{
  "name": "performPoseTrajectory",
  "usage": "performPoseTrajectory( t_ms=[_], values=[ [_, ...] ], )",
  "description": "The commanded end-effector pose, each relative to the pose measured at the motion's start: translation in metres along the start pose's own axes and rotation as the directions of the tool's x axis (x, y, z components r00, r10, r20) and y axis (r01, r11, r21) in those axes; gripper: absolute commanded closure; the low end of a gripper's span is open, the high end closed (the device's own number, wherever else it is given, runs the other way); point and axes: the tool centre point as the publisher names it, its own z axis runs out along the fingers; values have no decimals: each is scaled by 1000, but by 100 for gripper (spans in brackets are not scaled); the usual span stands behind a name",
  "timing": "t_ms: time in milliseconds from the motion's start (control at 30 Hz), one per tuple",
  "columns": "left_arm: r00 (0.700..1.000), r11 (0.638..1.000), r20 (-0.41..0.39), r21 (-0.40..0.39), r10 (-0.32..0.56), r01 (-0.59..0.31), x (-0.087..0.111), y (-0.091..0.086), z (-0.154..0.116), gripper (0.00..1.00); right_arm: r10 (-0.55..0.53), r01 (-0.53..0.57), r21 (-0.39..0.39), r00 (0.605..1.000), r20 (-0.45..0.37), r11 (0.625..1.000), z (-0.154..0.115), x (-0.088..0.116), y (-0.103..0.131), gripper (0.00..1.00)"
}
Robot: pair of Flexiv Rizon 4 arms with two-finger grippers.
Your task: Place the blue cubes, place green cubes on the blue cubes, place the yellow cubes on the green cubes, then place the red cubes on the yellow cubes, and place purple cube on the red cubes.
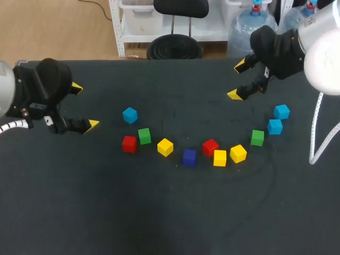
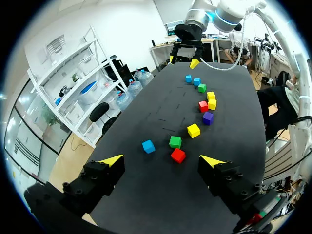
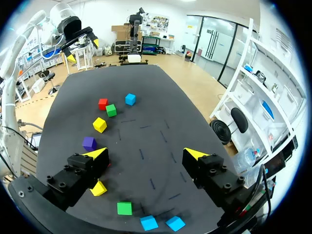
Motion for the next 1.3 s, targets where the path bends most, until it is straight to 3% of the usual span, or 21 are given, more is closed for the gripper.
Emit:
performPoseTrajectory(
  t_ms=[33,300,767,1000,1300],
  values=[
    [1000,1000,0,2,1,-1,0,1,0,0,-16,16,-3,1000,-25,1000,5,3,-4,0],
    [1000,1000,0,2,1,-1,0,1,0,0,-72,73,10,994,-81,997,1,12,-16,0],
    [1000,1000,0,2,1,-1,0,1,0,0,-156,147,-66,975,-158,987,-36,67,-25,0],
    [1000,1000,0,2,1,-1,0,1,0,0,-253,227,-143,946,-203,963,-45,95,-17,0],
    [1000,1000,0,2,1,-1,0,1,0,0,-268,227,-197,940,-213,954,-38,119,0,0]
  ],
)
